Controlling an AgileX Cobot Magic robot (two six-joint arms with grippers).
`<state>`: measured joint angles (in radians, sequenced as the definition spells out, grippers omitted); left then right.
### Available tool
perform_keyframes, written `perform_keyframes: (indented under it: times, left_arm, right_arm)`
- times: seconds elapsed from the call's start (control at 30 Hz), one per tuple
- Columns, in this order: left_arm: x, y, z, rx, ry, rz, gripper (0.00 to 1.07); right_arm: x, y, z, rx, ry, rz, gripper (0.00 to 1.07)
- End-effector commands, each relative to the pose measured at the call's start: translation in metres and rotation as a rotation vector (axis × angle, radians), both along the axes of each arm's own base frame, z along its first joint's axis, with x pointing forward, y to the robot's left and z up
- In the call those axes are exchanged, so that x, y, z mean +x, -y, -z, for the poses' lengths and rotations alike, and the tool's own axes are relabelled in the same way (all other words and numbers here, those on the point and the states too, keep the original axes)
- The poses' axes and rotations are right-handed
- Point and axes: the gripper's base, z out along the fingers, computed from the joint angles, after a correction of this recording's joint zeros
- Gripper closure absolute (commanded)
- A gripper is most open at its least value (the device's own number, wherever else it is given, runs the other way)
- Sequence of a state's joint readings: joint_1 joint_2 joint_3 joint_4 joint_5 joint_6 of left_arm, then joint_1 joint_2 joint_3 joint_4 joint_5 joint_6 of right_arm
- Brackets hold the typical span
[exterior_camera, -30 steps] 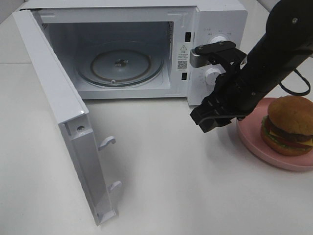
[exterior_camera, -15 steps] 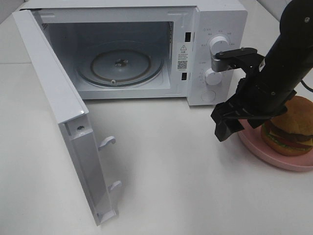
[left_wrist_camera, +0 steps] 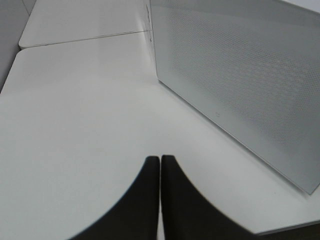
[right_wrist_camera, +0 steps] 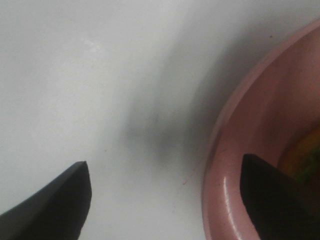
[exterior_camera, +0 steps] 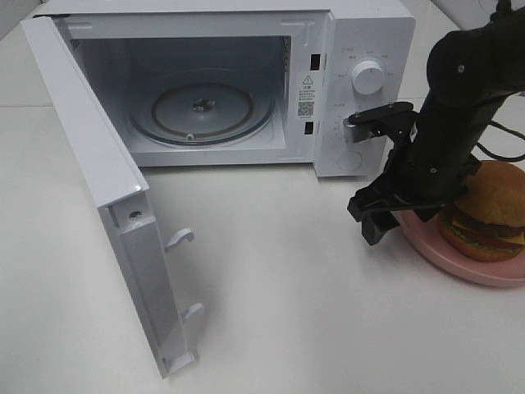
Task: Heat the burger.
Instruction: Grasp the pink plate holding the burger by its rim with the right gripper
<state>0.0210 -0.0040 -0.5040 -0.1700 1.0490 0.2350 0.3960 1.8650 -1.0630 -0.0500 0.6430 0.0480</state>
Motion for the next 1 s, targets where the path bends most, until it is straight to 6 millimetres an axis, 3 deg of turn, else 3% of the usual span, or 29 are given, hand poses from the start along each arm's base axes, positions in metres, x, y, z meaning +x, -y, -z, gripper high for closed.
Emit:
perform_keyframes:
  times: [0.03, 0.27, 0.33, 0.43, 0.6, 0.63, 0.7, 0.73, 0.8, 1.0]
  left_arm:
    - [-0.003, 0.0, 0.0, 0.001, 0.025, -0.001, 1.06]
    - [-0.003, 0.0, 0.0, 0.001, 0.025, -0.001, 1.06]
    - [-0.003, 0.0, 0.0, 0.001, 0.025, -0.001, 1.06]
    - [-0.003, 0.0, 0.0, 0.001, 0.025, -0.001, 1.06]
    - [-0.003, 0.0, 0.0, 0.001, 0.025, -0.001, 1.06]
    - [-0.003, 0.0, 0.0, 0.001, 0.025, -0.001, 1.06]
    - [-0.003, 0.0, 0.0, 0.001, 0.025, -0.001, 1.06]
    - [-0.003, 0.0, 0.0, 0.001, 0.025, -0.001, 1.06]
    - [-0.003, 0.0, 0.0, 0.001, 0.025, -0.001, 1.06]
    - [-0.003, 0.0, 0.0, 0.001, 0.025, -0.001, 1.06]
  right_arm:
    - [0.007, 0.002, 0.012, -0.031, 0.018, 0.004, 0.33]
    - [0.009, 0.001, 0.027, -0.04, -0.006, 0.001, 0.35]
    - [0.009, 0.002, 0.035, -0.055, -0.025, -0.026, 0.42]
    - [0.009, 0.002, 0.035, -0.055, -0.024, -0.029, 0.44]
    - [0.01, 0.002, 0.035, -0.059, -0.012, -0.055, 0.66]
    - [0.01, 0.002, 0.035, -0.059, -0.012, -0.055, 0.66]
    - [0.011, 0.003, 0.035, -0.068, -0.007, -0.066, 0.82]
    - [0.011, 0.003, 0.035, -0.068, -0.007, -0.066, 0.82]
    - [0.011, 0.003, 0.035, -0.068, -0.007, -0.066, 0.99]
    - [0.012, 0.002, 0.034, -0.066, 0.002, -0.068, 1.07]
